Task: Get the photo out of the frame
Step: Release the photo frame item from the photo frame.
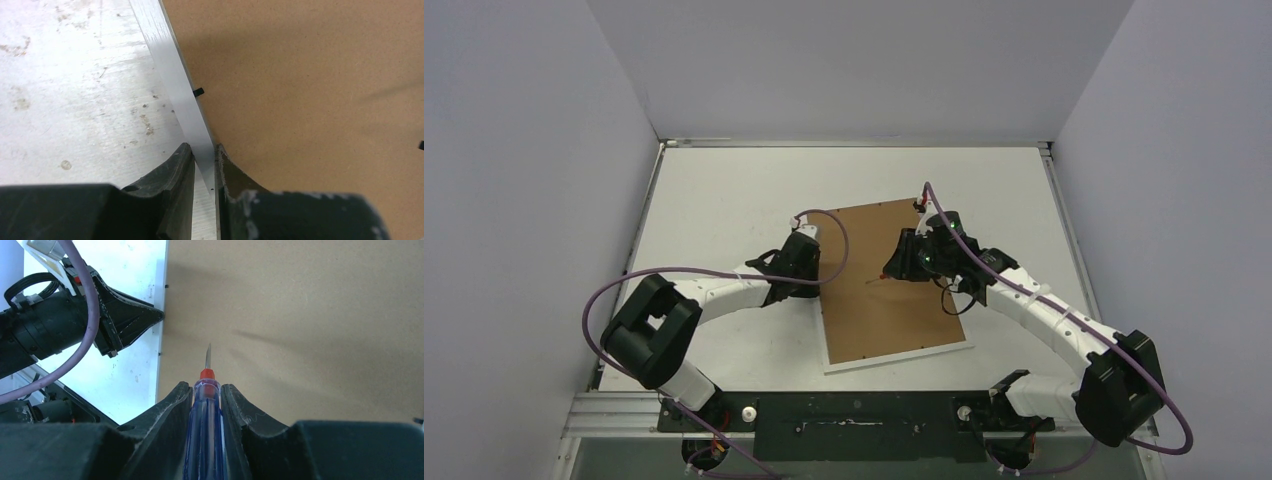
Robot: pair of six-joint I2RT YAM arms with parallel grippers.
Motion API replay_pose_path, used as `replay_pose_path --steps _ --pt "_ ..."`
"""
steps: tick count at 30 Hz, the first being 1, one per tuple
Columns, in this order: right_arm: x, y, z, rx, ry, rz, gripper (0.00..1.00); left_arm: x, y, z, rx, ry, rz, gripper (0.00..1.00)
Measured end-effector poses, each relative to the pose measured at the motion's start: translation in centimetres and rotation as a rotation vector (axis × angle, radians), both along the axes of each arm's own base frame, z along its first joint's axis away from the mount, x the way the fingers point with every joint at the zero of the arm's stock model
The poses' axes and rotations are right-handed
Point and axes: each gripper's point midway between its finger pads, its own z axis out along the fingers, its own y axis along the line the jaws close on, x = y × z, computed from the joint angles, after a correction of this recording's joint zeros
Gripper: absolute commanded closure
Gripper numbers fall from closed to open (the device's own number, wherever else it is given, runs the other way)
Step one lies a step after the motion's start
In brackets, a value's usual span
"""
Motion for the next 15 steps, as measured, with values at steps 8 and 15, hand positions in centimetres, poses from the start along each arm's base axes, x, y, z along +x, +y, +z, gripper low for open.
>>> replay_pose_path --steps 8,15 --pt "-0.2 0.6 -0.8 0.027 0.019 0.029 1.00 0.0 -1.4 0.1 -0.050 -0.027 -0.086 0.94" --pt "0.9 2.3 -1.5 0.083 0.023 0.076 1.00 -0.1 -1.5 0.1 -0.147 -0.044 -0.038 0.84"
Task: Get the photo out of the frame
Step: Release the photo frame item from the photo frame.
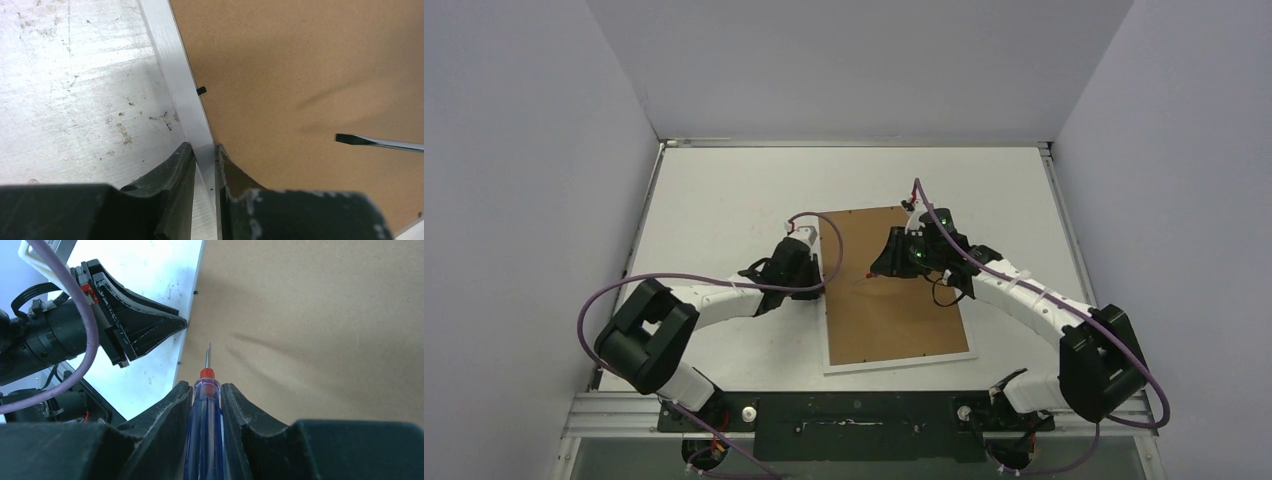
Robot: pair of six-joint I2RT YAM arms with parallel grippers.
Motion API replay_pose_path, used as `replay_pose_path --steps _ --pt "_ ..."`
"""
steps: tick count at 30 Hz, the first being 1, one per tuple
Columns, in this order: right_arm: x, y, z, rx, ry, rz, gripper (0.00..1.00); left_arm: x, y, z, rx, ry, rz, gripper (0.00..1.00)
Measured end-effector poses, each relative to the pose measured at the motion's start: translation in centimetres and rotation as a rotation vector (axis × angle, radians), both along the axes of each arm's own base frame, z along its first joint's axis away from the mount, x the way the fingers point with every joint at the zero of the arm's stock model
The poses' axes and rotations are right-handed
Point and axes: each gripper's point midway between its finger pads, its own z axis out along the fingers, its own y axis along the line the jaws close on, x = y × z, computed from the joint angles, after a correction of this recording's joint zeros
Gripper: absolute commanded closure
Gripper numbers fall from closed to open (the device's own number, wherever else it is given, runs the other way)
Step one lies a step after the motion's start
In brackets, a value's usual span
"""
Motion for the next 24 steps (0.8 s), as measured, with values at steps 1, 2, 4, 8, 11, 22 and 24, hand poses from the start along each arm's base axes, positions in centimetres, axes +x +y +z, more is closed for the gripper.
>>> replay_pose_path --steps 1,2,4,8,11,22,24 --pt "0.2 0.2 -0.2 0.009 0.005 0.005 1.00 0.0 0.0 0.0 -0.015 0.002 0.010 0.84" --pt "0.5 0.5 -0.4 0.023 0.007 0.010 1.00 0.0 0.1 0.0 -0.026 0.004 0.018 0.85" --pt "0.9 1.0 -0.7 0.049 0.010 0.020 1.00 -0.1 0.1 0.0 -0.048 0.011 0.031 0.85" --pt "1.6 2.2 -1.6 0.090 0.023 0.043 1.00 -0.1 0.1 -0.1 -0.084 0.029 0.053 0.86" --pt "2.1 2.9 -2.6 0.109 0.038 0.058 1.00 -0.1 0.1 -0.1 -0.109 0.029 0.071 0.86" --pt "2.9 4.0 -4.5 0.142 0.043 0.106 1.00 0.0 -0.1 -0.2 -0.198 0.018 0.122 0.84" --pt "3.3 4.1 -4.5 0.150 0.031 0.106 1.00 -0.1 -0.1 -0.2 -0.201 0.018 0.124 0.82"
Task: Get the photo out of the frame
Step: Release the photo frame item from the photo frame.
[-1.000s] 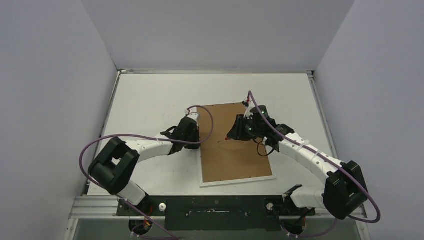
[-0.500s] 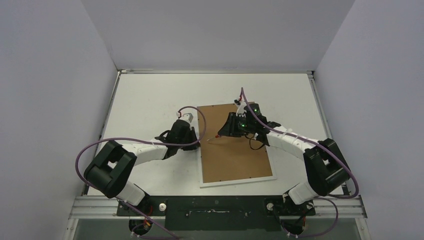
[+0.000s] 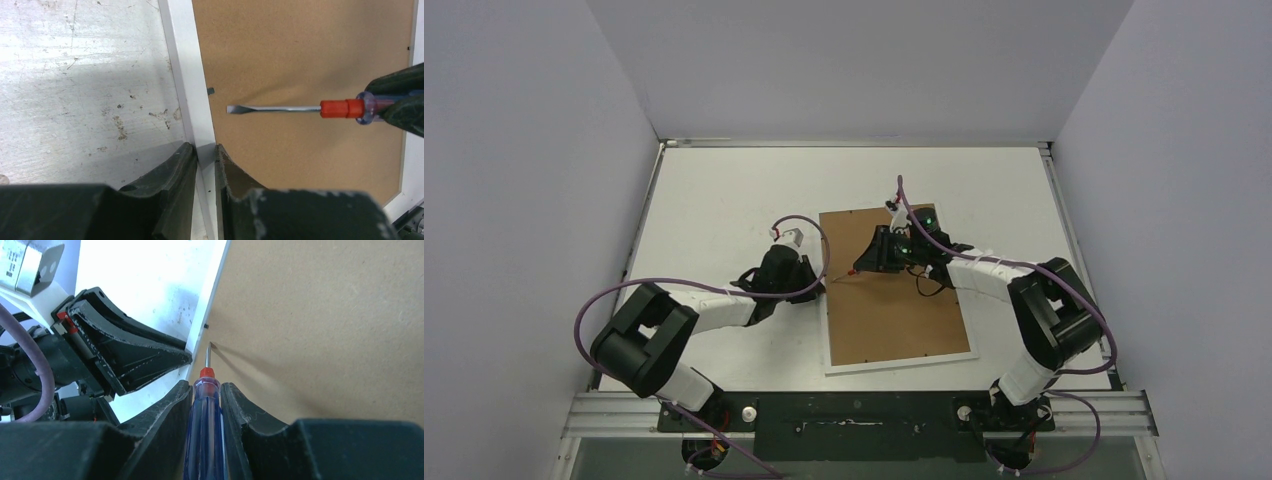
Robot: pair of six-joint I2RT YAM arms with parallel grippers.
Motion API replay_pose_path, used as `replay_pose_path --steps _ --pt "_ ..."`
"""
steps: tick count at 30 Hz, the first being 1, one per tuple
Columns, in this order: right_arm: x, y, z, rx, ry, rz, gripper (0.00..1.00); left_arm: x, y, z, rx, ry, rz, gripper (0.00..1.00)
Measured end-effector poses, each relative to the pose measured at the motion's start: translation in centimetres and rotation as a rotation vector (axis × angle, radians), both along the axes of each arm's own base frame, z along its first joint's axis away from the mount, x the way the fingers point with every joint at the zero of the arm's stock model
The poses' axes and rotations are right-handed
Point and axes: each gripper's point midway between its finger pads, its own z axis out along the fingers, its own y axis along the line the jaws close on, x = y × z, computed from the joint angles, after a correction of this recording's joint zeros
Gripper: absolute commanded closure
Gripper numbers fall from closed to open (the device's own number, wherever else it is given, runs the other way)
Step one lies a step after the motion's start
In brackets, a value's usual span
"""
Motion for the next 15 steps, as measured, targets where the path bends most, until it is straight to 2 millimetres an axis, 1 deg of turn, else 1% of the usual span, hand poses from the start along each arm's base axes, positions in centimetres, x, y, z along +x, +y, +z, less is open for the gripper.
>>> replay_pose_path --steps 5,8,10,15 --pt "1.1 0.0 -0.3 0.024 -0.022 -0.006 1.00 -0.1 0.1 -0.2 0.000 0.002 0.001 0.76" --pt "1.4 0.2 -0.5 0.043 -0.023 0.003 1.00 -0.2 0.0 -0.3 -0.001 0.008 0.000 0.76" --pt "1.5 0.4 -0.6 0.053 -0.024 0.012 1.00 -0.2 0.0 -0.3 -0.001 0.008 -0.001 0.78" --pt "1.5 0.4 -0.8 0.057 -0.024 0.022 1.00 -0.3 0.0 -0.3 -0.002 0.010 0.000 0.88"
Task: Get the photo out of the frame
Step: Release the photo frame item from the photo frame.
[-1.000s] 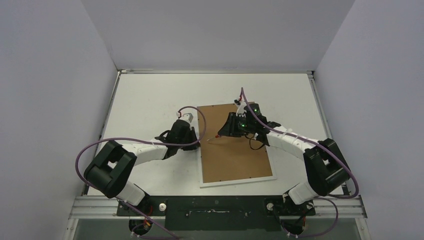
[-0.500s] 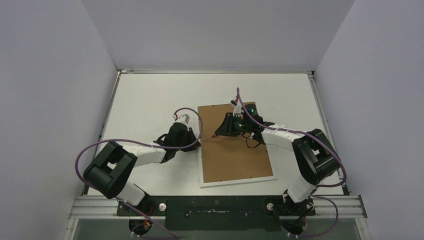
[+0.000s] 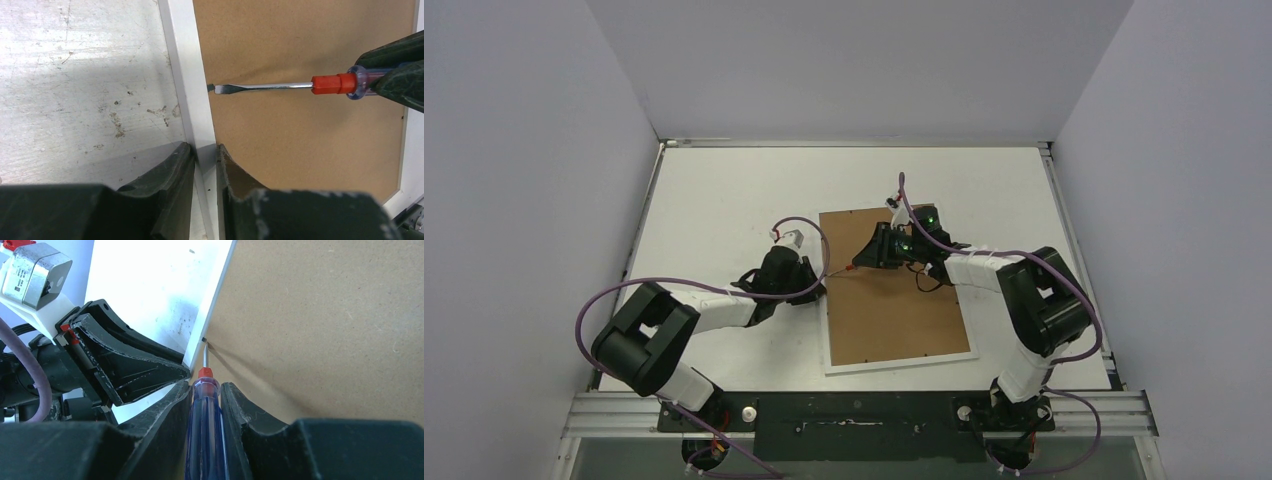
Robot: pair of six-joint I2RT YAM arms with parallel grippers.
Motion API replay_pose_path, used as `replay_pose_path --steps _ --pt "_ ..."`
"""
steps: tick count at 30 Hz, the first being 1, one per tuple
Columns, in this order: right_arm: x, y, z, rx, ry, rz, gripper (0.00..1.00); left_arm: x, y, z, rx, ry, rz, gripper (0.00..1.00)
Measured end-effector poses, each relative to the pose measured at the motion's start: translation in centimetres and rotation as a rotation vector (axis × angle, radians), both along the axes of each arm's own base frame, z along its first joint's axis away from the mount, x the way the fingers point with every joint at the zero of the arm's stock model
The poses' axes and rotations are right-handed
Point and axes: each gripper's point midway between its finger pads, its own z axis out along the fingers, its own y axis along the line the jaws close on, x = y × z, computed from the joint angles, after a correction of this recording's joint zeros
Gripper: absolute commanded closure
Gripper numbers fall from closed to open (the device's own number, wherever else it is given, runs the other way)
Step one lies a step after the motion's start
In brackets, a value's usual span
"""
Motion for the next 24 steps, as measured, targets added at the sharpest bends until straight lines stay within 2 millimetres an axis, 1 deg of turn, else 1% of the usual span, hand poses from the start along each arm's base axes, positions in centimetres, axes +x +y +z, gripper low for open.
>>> replay_pose_path --steps 5,11,24 --pt "0.12 0.11 -0.11 0.009 -0.010 0.014 1.00 0.01 -0.01 -0.05 0.000 0.002 0.000 0.95" --pt "0.31 0.17 -0.19 0.022 -0.016 0.024 1.00 0.07 -0.04 -0.07 0.009 -0.004 -0.013 0.99" --pt "0.57 0.30 -0.39 0.047 -0.022 0.041 1.00 0.08 -0.15 -0.28 0.024 -0.028 -0.059 1.00"
